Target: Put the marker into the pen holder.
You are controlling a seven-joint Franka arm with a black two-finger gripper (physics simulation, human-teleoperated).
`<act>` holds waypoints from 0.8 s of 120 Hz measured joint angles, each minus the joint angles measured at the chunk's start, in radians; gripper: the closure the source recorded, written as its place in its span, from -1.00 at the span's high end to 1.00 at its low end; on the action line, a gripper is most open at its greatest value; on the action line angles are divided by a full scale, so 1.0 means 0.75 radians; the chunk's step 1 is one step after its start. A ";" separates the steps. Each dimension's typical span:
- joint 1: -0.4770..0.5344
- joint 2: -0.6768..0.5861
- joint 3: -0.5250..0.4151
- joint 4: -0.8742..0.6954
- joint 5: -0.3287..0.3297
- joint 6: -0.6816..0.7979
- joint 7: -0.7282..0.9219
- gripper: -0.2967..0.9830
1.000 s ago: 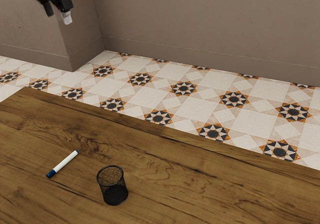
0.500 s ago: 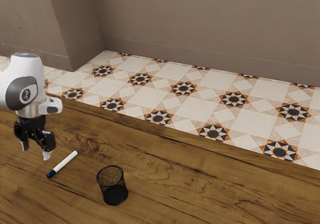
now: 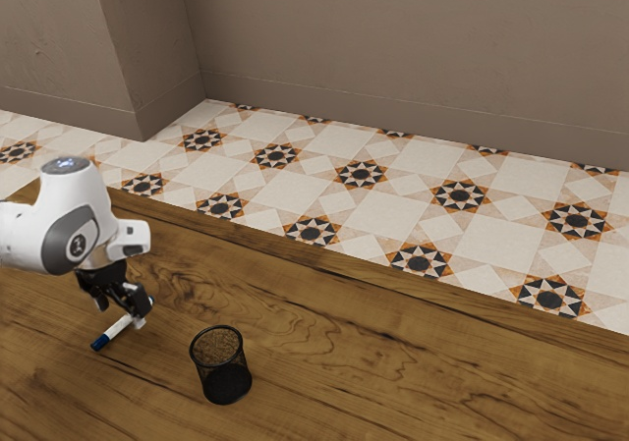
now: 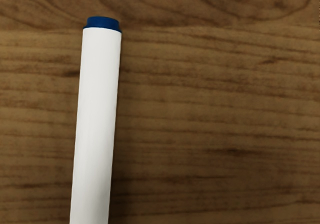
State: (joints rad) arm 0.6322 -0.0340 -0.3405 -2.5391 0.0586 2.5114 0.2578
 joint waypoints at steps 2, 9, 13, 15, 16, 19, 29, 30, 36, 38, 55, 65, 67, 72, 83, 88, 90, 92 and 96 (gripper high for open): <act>-0.001 0.005 0.000 0.000 0.000 0.009 0.000 0.54; -0.006 0.017 0.001 -0.001 0.002 0.037 0.002 0.54; -0.009 0.022 0.002 -0.002 0.002 0.049 0.003 0.54; -0.010 0.024 0.002 -0.002 0.002 0.055 0.003 0.54; -0.011 0.026 0.002 -0.002 0.002 0.058 0.003 0.54; -0.013 0.033 0.002 -0.002 0.003 0.065 0.004 0.54; -0.027 0.057 0.011 0.011 0.027 0.083 0.007 0.54; -0.030 0.060 0.013 0.015 0.032 0.084 0.008 0.54; -0.058 0.095 0.040 0.044 0.056 0.091 0.015 0.54; -0.065 0.113 0.049 0.059 0.062 0.093 0.019 0.54; 0.003 0.194 0.106 0.112 0.092 0.106 0.047 0.54; 0.007 0.202 0.113 0.116 0.099 0.110 0.063 0.54; 0.005 0.202 0.113 0.117 0.100 0.111 0.065 0.54; -0.001 0.203 0.113 0.118 0.101 0.113 0.072 0.54; -0.038 0.204 0.113 0.135 0.103 0.115 0.085 0.54; -0.060 0.211 0.114 0.148 0.104 0.116 0.090 0.54; -0.067 0.214 0.114 0.152 0.104 0.117 0.092 0.54; -0.072 0.218 0.114 0.155 0.104 0.117 0.094 0.54; -0.078 0.224 0.114 0.159 0.103 0.117 0.098 0.54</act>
State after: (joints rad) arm 0.5739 0.1343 -0.2550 -2.4202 0.1362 2.5995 0.3313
